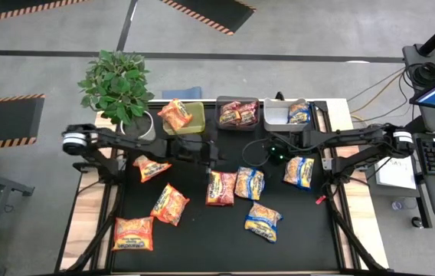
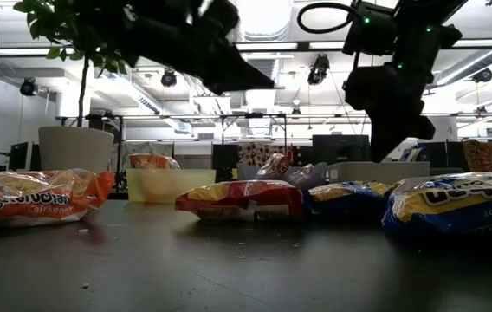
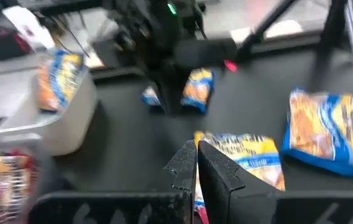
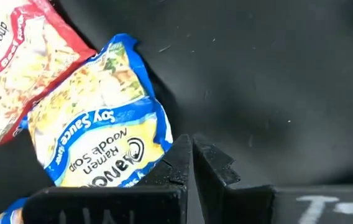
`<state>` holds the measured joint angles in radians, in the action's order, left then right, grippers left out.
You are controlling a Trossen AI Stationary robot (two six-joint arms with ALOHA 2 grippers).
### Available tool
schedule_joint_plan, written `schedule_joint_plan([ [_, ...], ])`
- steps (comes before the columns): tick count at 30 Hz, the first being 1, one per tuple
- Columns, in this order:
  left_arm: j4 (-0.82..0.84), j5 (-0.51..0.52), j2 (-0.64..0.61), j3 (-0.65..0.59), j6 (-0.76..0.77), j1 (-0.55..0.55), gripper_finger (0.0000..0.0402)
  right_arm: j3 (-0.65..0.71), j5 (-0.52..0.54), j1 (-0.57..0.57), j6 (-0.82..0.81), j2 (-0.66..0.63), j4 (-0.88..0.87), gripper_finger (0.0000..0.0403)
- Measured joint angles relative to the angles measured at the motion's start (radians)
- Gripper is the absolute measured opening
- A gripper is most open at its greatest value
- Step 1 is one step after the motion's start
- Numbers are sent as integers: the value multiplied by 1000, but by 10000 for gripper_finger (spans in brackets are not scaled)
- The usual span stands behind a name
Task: Sort Maruchan noodles
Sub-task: Put the middle blue noodle pack into the white bin
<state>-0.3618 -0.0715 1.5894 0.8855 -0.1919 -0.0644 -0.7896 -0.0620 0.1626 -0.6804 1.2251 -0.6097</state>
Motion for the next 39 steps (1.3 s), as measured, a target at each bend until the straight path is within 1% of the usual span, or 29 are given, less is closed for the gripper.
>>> schedule_joint_plan([
  [5,157,0,95,86,-32,39,0,7,-19,-23,6,0,1,9],
  [8,164,0,129,103,-26,74,0,17,-17,-50,5,0,10,9],
  [12,124,5,159,103,10,114,0,34,-18,-92,-1,0,66,9],
  [17,13,10,214,103,59,147,0,58,-14,-117,-13,0,172,9],
  [23,-64,12,286,103,116,172,0,63,36,-116,-27,1,204,16],
  [26,-100,34,322,102,127,184,0,63,36,-110,-53,1,204,36],
  [29,-135,60,353,102,131,194,0,66,36,-110,-69,1,204,69],
  [32,-154,64,376,102,132,195,0,71,35,-110,-71,1,203,110],
  [37,-190,66,408,102,133,195,0,89,12,-89,-71,1,202,190],
  [39,-227,66,427,102,140,195,0,100,6,-75,-71,1,204,221],
])
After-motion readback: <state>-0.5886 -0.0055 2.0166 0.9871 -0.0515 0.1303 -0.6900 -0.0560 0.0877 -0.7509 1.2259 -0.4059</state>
